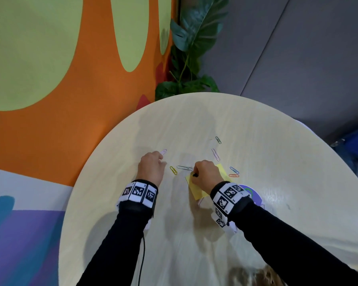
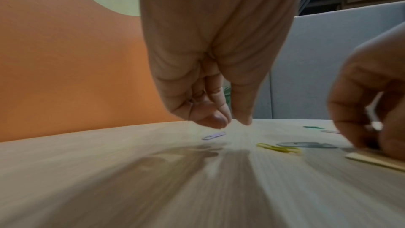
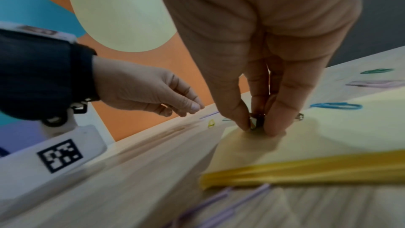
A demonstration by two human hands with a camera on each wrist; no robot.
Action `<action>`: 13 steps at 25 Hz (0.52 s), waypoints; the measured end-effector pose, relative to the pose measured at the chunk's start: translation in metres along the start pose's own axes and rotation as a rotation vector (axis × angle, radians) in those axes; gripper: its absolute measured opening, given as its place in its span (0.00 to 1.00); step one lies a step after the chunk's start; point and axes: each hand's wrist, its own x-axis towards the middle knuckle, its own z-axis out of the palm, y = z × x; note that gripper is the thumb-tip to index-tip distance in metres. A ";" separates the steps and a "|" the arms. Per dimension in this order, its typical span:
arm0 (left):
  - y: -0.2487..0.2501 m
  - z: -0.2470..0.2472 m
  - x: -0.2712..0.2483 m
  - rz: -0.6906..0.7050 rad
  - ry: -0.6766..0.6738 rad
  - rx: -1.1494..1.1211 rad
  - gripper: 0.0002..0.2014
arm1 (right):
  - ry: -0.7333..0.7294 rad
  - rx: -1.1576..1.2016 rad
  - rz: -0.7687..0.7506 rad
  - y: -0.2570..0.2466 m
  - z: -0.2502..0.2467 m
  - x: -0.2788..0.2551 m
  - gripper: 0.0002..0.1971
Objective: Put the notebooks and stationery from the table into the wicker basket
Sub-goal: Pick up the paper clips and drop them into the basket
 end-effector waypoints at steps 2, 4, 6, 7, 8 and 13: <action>0.001 -0.002 0.013 -0.035 0.050 0.015 0.11 | 0.010 0.024 -0.010 0.000 -0.008 -0.008 0.09; 0.003 -0.002 0.024 -0.067 0.044 0.050 0.14 | 0.037 0.063 -0.032 -0.001 -0.023 -0.022 0.10; 0.002 0.004 0.035 -0.079 0.008 0.105 0.17 | 0.080 0.118 -0.059 -0.001 -0.045 -0.044 0.10; 0.001 0.008 0.039 -0.083 -0.015 0.150 0.19 | 0.115 0.157 -0.068 0.001 -0.059 -0.058 0.09; -0.001 0.009 0.044 -0.082 -0.030 0.192 0.21 | 0.159 0.204 -0.083 0.002 -0.074 -0.072 0.08; 0.005 0.018 0.050 -0.082 -0.077 0.258 0.28 | 0.250 0.456 -0.064 0.042 -0.137 -0.173 0.07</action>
